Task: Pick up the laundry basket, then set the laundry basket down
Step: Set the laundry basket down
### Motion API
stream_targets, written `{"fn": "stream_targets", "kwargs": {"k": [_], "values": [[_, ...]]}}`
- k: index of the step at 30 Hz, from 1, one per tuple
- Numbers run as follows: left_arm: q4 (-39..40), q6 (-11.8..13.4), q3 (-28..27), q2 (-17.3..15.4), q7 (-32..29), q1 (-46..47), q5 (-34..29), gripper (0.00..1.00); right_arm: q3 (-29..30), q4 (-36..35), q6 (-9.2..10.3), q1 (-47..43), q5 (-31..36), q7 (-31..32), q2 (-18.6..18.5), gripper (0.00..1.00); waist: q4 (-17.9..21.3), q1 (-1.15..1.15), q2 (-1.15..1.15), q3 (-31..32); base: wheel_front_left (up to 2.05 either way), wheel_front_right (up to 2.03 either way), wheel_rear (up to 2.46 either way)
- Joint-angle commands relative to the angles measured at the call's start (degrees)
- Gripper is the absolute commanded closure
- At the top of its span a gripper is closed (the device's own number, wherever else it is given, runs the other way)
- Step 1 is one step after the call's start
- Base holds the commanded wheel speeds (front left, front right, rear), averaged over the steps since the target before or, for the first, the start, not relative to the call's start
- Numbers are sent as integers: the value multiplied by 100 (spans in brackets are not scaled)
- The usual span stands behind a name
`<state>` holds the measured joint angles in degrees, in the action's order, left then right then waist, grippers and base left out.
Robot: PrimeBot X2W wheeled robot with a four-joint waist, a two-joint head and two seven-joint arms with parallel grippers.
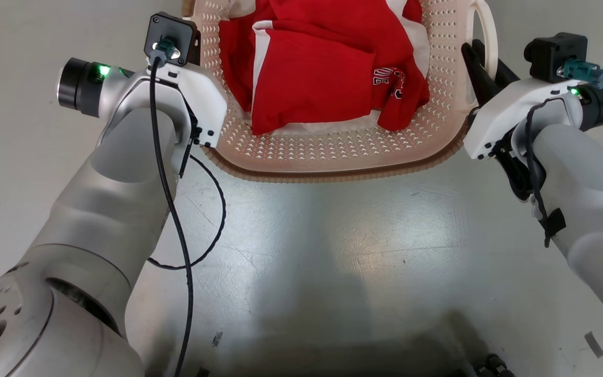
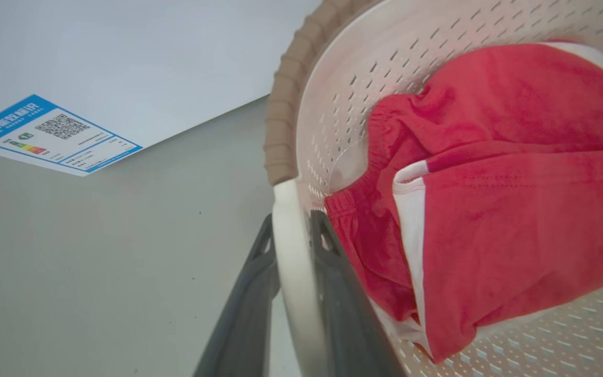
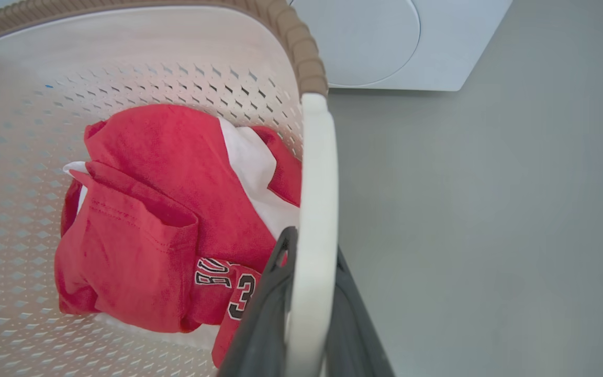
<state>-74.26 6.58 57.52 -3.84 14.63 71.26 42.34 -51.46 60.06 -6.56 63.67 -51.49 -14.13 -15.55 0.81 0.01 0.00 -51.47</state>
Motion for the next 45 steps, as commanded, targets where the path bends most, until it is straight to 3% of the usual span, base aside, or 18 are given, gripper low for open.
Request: {"fn": "stream_targets", "kwargs": {"k": [1, 12, 33, 34, 35, 36, 45], "values": [[31, 68, 5, -153, 25, 128, -123, 100, 21, -155, -92, -302, 144, -86, 108, 100, 2, 0, 0, -34, 0, 0, 0], [31, 59, -21, -199, 35, 167, -116, 100, 353, -175, -92, -449, 437, -86, 216, 100, -10, 0, 0, -156, 0, 0, 0], [31, 81, 60, -192, -49, 154, -36, 100, 450, -90, -92, -440, 595, -86, 247, 100, 3, 0, 0, -273, 0, 0, 0], [31, 98, 39, -193, -51, 159, -10, 84, 426, -45, -92, -427, 604, -86, 248, 100, 3, 0, 0, -279, 0, 0, 0], [31, 137, -42, -192, -63, 164, 80, 0, 430, 76, -92, -387, 607, -86, 261, 20, 5, 0, 0, -295, 0, 0, 0], [31, 182, -50, -193, -106, 164, 94, 0, 444, 102, -92, -350, 631, -86, 259, 0, 6, 0, 0, -305, 0, 0, 0], [31, 330, -215, -167, -76, 4, 304, 0, 1343, -324, -92, -518, 1197, -86, 145, 0, 27, 0, 0, -146, 0, 0, 0]]}}
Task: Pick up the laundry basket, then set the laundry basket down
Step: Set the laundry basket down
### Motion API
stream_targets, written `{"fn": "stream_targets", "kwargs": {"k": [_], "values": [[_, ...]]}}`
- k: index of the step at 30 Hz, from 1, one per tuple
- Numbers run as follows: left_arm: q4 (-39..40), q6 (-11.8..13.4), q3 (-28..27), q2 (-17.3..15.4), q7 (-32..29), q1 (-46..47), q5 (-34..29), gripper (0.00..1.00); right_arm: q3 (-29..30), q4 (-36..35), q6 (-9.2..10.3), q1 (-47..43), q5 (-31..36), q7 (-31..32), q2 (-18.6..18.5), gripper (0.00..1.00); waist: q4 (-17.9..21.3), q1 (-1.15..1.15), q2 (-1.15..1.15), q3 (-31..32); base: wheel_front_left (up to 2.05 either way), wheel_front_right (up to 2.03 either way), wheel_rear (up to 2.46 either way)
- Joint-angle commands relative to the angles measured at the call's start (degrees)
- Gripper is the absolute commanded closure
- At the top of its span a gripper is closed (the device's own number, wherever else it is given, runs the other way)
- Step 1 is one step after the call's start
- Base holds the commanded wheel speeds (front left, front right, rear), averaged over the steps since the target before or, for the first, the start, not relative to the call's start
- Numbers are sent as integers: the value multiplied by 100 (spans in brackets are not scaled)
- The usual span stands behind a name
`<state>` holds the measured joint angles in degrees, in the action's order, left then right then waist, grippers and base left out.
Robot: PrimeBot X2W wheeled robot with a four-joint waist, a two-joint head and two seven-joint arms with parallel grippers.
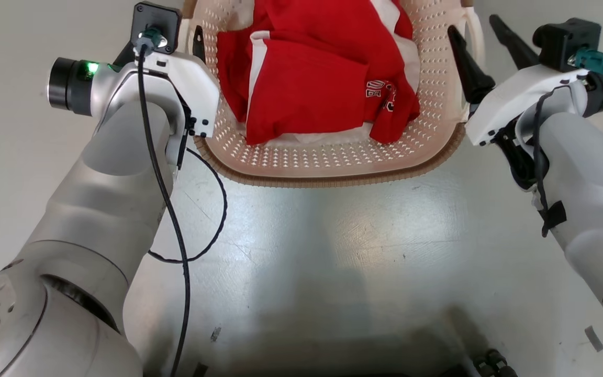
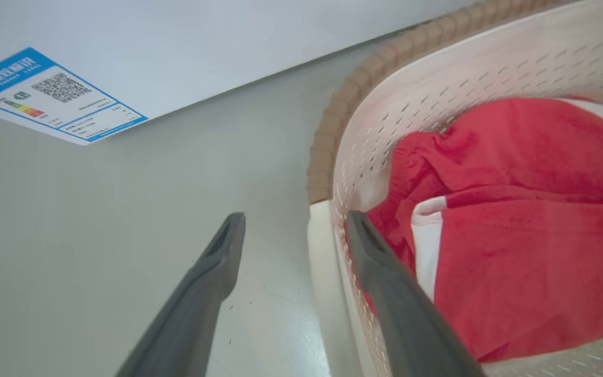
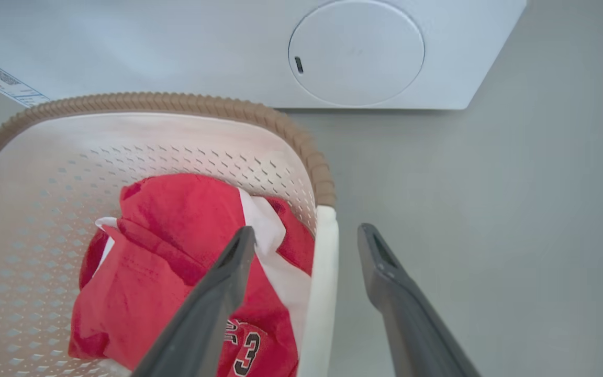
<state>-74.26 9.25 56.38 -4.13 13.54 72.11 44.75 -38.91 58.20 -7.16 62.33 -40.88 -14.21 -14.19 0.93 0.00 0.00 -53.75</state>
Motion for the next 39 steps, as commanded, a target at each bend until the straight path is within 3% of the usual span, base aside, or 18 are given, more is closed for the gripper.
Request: {"fn": "stream_targets", "kwargs": {"k": [1, 8, 16, 20, 28, 39], "values": [[31, 67, -119, -133, 52, -123, 79, 0, 214, -198, -33, -459, 239, -79, 6, 0, 21, 0, 0, 139, 0, 0, 0], [114, 4, -275, -128, 136, -490, 179, 0, 929, -460, -33, -937, 837, -79, 41, 0, 37, 0, 0, 631, 0, 0, 0], [1003, 160, -812, -363, 144, -1137, -58, 0, 1763, -754, -33, -1447, 1539, -79, 101, 0, 39, 0, 0, 1522, 0, 0, 0], [1556, 159, -1295, -497, 145, -1737, -459, 0, 2247, -1087, -33, -1822, 1869, -79, 112, 0, 48, 0, 0, 2250, 0, 0, 0], [2246, 178, -2048, -697, 145, -2624, -1070, 0, 2528, -1515, -33, -2414, 2120, -79, -3, 0, 59, 0, 0, 3160, 0, 0, 0], [3537, -89, -3563, -748, 145, -4218, -1803, 0, 3062, -2505, -33, -3561, 2447, -79, -131, 0, 154, 0, 0, 4399, 0, 0, 0]]}}
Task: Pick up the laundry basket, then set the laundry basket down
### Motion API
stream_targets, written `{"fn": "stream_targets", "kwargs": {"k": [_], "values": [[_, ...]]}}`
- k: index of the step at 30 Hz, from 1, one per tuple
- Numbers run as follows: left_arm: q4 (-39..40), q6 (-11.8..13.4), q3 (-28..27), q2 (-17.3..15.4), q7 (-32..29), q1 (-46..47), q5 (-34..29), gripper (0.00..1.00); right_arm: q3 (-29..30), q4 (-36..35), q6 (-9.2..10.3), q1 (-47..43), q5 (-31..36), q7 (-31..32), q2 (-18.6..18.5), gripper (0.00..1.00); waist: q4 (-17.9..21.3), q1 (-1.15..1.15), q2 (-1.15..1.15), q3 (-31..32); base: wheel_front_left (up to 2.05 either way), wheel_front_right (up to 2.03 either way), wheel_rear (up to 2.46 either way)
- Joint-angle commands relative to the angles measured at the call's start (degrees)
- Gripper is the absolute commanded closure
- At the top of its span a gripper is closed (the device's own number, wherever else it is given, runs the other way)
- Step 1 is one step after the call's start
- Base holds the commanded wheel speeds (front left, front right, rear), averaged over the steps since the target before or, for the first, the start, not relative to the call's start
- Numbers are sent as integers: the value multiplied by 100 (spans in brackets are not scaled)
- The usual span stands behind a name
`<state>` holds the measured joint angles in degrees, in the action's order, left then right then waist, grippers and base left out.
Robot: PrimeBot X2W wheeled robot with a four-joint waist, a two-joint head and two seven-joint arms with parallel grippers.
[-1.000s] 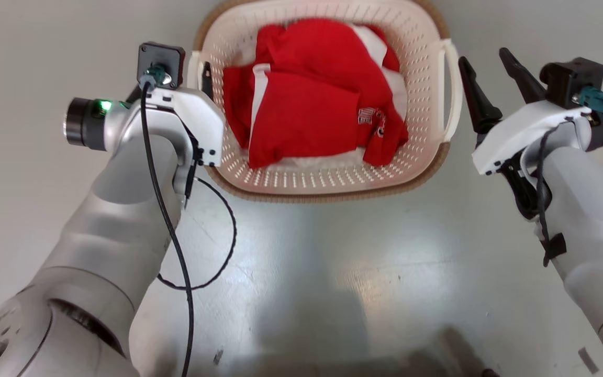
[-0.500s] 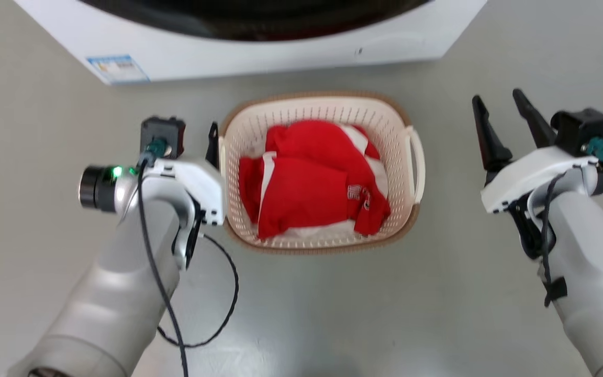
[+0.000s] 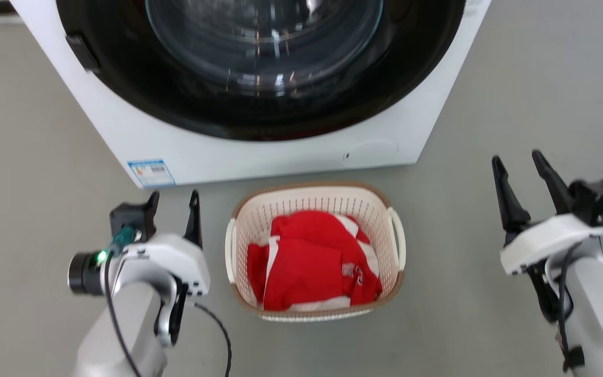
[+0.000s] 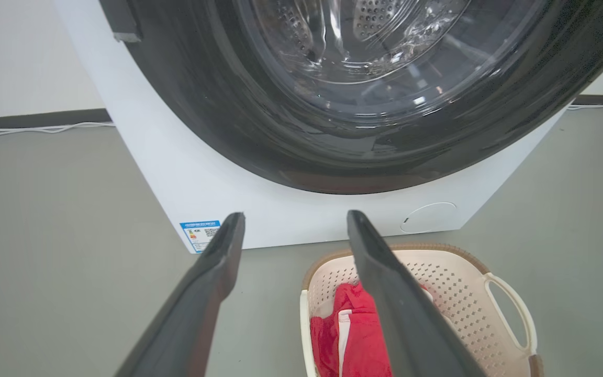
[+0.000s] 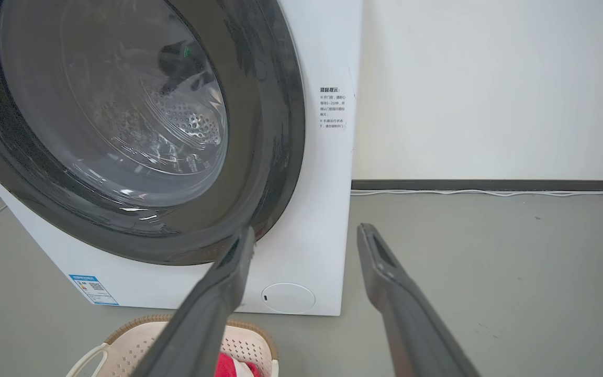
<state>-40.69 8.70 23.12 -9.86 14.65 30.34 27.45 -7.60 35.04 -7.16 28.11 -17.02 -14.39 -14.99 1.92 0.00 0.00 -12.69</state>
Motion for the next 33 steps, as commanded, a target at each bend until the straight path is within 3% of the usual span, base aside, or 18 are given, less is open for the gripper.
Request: {"fn": "stream_targets", "kwargs": {"k": [1, 19, 29, 30, 33], "values": [[275, -62, -346, -180, 34, -177, -139, 0, -50, -278, -33, -252, 76, -61, -59, 0, 68, 0, 0, 365, 0, 0, 0], [1520, -422, -1763, 114, 35, -2133, -916, 0, 272, -1319, -33, -1893, 273, -61, -72, 0, 135, 0, 0, 1201, 0, 0, 0], [1882, -600, -2132, 349, 35, -2629, -1267, 0, 629, -1696, -33, -2333, 415, -61, 82, 0, 115, 0, 0, 1284, 0, 0, 0], [1705, -585, -1937, 421, 0, -2756, -1189, 100, 728, -1510, 2, -2368, 349, 1, 160, 100, 115, 0, 0, 1285, 0, 0, 0], [1519, -588, -1934, 463, -15, -2819, -1165, 100, 718, -1355, 8, -2433, 319, 20, 262, 100, 115, 0, 0, 1286, 0, 0, 0]]}}
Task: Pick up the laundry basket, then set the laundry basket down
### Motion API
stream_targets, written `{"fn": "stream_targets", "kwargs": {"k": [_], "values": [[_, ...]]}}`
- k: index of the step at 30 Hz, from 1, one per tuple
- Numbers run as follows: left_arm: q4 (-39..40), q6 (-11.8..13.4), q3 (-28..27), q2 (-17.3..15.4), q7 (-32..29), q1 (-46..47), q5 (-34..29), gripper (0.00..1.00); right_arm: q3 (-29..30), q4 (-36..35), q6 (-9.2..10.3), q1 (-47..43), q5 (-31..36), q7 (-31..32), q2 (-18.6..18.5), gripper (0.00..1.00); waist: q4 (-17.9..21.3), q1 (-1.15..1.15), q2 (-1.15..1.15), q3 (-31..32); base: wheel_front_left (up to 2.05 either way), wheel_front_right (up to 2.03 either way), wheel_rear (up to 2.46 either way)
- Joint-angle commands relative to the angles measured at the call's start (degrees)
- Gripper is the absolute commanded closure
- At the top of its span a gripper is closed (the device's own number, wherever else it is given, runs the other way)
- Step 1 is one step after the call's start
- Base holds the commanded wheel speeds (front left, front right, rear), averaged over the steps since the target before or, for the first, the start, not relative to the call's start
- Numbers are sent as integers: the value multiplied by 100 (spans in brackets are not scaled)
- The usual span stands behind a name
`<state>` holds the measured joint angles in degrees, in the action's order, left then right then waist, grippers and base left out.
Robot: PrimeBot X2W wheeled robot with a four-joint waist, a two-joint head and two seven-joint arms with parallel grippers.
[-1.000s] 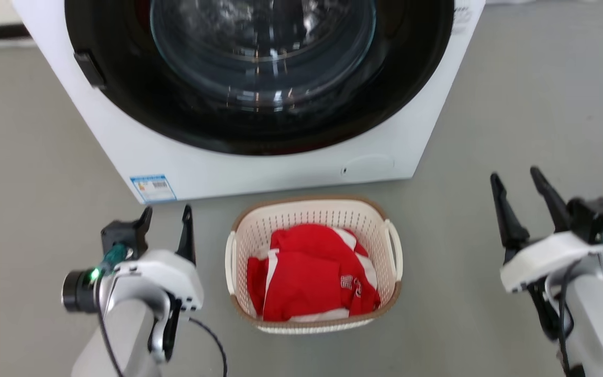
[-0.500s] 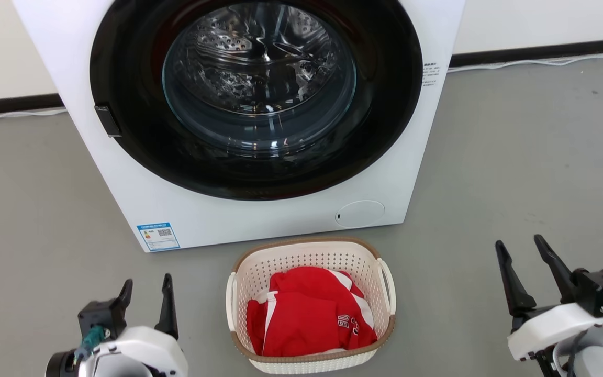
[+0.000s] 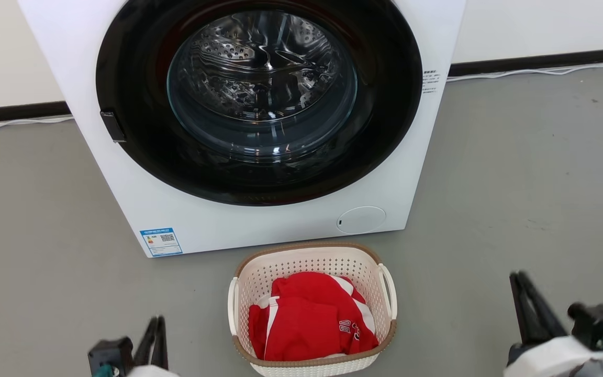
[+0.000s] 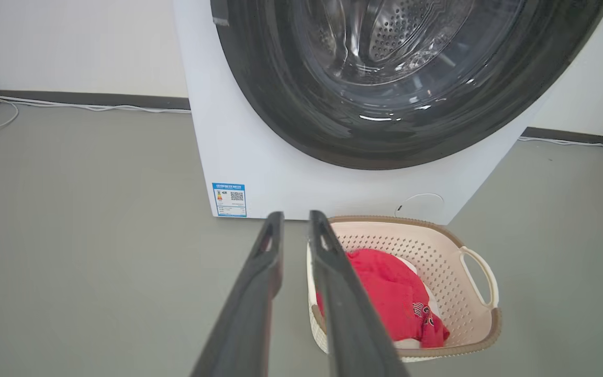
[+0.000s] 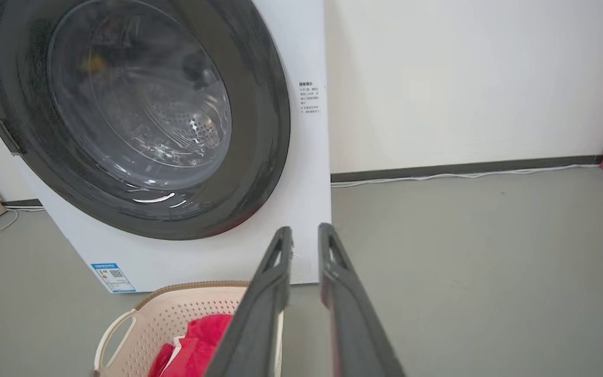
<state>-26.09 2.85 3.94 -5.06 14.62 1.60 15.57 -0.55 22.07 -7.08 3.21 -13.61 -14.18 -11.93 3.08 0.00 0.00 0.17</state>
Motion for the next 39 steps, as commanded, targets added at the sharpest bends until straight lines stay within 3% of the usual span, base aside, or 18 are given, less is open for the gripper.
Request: {"fn": "stream_targets", "kwargs": {"k": [1, 5, 10, 39], "values": [[56, -12, -37, -15, -38, 70, 77, 100, 26, -55, 0, 66, -82, 21, -37, 100, -3, 0, 0, 0, 0, 0, 0], [94, -53, -92, -5, -140, 92, 385, 100, 62, -86, -2, 74, -399, 113, 1, 100, -16, 13, 0, 10, 0, 0, 0], [150, -95, -120, 4, -212, 96, 696, 100, 83, -122, -4, 76, -715, 190, 39, 100, -28, 1, 0, 0, 0, 0, 0], [428, -334, -344, 59, -685, 182, 2476, 100, 236, -300, -13, 131, -2539, 663, 260, 100, -100, 0, 0, -11, 0, 0, 0]]}}
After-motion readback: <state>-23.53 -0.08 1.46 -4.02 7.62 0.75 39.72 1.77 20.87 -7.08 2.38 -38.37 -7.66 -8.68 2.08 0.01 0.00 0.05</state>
